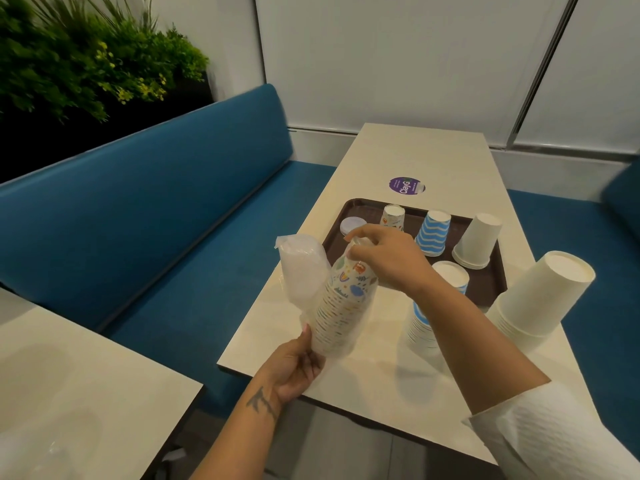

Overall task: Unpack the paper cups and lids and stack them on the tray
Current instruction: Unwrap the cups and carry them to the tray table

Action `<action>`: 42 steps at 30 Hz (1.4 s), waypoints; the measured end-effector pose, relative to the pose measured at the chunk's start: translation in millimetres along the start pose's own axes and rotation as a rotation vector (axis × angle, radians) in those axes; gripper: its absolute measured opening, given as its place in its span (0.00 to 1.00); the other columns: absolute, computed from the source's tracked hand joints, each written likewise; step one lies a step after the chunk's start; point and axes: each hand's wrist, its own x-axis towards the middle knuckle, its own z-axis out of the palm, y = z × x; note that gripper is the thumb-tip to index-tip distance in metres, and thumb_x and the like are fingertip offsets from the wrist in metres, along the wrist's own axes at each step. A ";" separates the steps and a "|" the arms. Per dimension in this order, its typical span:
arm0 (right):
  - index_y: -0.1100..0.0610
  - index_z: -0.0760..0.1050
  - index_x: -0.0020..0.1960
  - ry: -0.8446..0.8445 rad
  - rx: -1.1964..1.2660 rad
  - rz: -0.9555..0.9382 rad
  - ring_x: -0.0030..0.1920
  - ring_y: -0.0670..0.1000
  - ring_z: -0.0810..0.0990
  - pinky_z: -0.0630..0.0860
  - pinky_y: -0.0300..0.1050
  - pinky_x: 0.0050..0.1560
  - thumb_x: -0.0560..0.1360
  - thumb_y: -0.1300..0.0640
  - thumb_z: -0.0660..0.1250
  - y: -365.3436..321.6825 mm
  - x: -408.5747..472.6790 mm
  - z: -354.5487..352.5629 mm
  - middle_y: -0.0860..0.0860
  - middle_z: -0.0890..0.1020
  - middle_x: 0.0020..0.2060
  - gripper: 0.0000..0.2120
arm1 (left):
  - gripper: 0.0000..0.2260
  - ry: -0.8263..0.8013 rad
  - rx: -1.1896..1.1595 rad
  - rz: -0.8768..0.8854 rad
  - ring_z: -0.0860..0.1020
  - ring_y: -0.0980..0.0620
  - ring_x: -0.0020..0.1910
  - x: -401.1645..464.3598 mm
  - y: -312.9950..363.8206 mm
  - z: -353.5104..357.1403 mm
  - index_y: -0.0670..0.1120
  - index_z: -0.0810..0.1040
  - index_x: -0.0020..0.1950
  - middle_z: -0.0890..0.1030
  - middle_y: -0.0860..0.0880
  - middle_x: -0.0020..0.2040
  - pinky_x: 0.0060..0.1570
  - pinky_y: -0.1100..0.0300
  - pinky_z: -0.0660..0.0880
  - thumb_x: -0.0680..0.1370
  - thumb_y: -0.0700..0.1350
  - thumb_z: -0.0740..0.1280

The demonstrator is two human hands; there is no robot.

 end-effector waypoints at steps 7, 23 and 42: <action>0.46 0.77 0.59 -0.031 -0.087 -0.023 0.55 0.52 0.79 0.78 0.53 0.55 0.72 0.53 0.65 1.8 -0.9 3.0 0.51 0.80 0.57 0.15 | 0.24 0.282 0.542 -0.043 0.67 0.56 0.31 6.9 3.7 1.6 0.40 0.79 0.50 0.80 0.48 0.38 0.23 0.69 0.69 0.64 0.57 0.71; 0.45 0.73 0.66 -0.099 -0.387 -0.150 0.59 0.53 0.75 0.71 0.46 0.53 0.72 0.46 0.69 13.9 1.5 37.1 0.49 0.76 0.57 0.23 | 0.06 0.538 0.804 0.376 0.77 0.46 0.50 4.8 13.6 9.6 0.46 0.72 0.51 0.77 0.44 0.52 0.38 0.56 0.78 0.78 0.45 0.67; 0.50 0.74 0.65 0.114 -0.346 0.023 0.60 0.56 0.75 0.70 0.47 0.55 0.72 0.49 0.68 13.7 1.7 26.9 0.53 0.76 0.60 0.21 | 0.22 0.084 0.635 -0.146 0.81 0.49 0.46 4.5 -20.5 12.6 0.46 0.76 0.61 0.81 0.43 0.53 0.48 0.55 0.77 0.74 0.59 0.66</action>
